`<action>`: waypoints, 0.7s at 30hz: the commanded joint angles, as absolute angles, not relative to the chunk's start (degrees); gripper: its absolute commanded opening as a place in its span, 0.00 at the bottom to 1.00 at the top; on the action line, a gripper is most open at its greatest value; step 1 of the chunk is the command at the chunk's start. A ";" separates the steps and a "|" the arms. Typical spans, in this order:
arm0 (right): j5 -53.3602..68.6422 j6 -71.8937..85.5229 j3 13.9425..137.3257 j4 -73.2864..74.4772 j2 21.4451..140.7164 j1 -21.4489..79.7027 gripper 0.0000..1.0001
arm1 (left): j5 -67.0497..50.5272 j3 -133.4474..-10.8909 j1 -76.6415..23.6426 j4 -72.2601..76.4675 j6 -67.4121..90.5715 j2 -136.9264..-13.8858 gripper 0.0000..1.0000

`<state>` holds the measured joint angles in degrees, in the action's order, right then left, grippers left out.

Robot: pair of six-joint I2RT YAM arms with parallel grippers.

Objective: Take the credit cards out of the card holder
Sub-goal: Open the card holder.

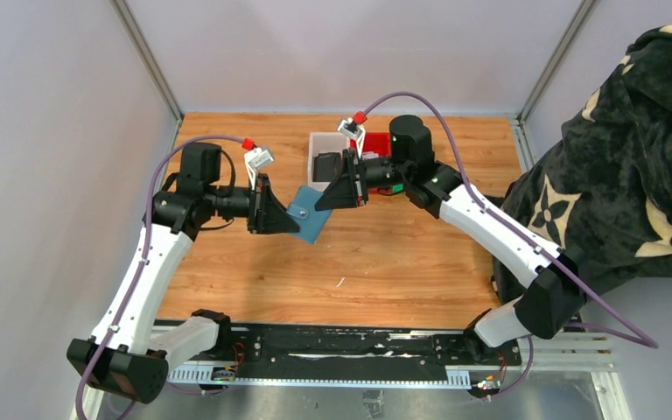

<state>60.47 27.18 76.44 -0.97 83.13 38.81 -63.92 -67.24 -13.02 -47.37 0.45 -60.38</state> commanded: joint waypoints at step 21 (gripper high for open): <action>31.30 32.71 98.52 28.26 91.49 49.92 0.00 | -37.74 -57.07 -13.95 -40.74 -64.46 -34.14 0.74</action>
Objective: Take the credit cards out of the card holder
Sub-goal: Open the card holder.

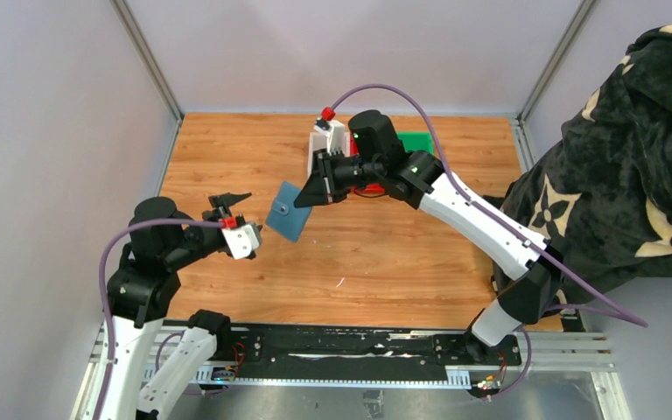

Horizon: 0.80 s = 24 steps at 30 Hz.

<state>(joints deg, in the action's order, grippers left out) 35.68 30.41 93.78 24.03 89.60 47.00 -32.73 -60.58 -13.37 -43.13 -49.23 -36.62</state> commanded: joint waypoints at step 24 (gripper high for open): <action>30.27 36.42 107.12 27.78 98.55 54.85 0.00 | -38.42 -51.54 -14.68 -40.08 -73.34 -31.58 0.50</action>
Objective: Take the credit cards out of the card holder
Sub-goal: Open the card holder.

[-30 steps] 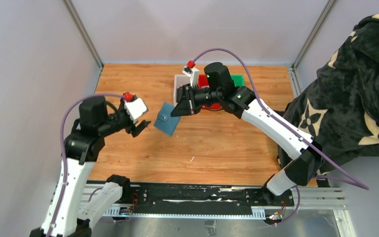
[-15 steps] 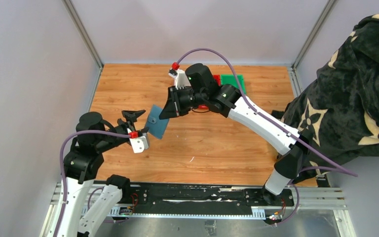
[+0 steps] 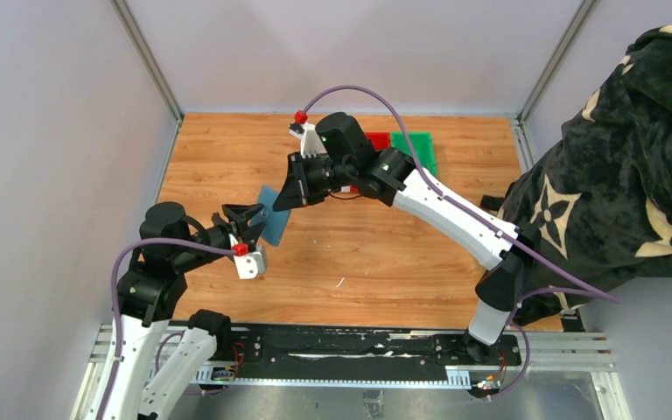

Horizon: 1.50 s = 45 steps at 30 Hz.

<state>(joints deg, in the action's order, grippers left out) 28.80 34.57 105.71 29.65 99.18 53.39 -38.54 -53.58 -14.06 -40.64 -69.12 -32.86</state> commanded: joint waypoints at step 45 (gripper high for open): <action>33.60 41.03 83.29 5.26 80.88 50.19 0.00 | -13.24 -59.45 -14.68 -25.77 -1.95 -34.42 0.82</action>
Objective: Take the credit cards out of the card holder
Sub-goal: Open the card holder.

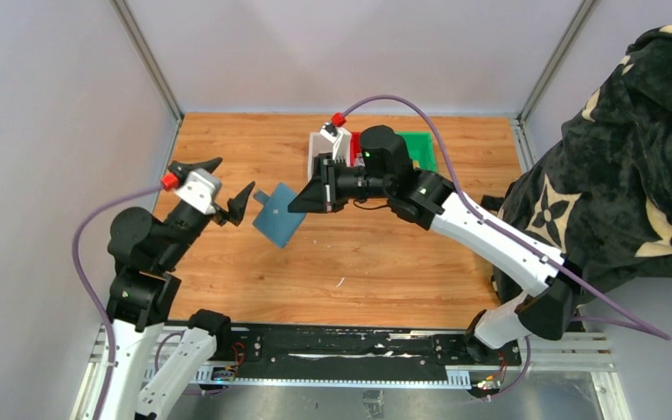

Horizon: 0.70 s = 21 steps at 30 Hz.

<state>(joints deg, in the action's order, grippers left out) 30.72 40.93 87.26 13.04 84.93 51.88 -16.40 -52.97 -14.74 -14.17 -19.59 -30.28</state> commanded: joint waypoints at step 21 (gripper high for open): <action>34.59 43.17 68.87 -9.39 71.57 45.88 0.00 | -42.08 -57.28 -8.66 -27.11 30.79 -40.35 0.99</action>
<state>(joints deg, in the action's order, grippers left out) 33.63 41.04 72.27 0.78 76.03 47.31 -30.02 -56.58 -10.76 -30.11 21.54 -39.55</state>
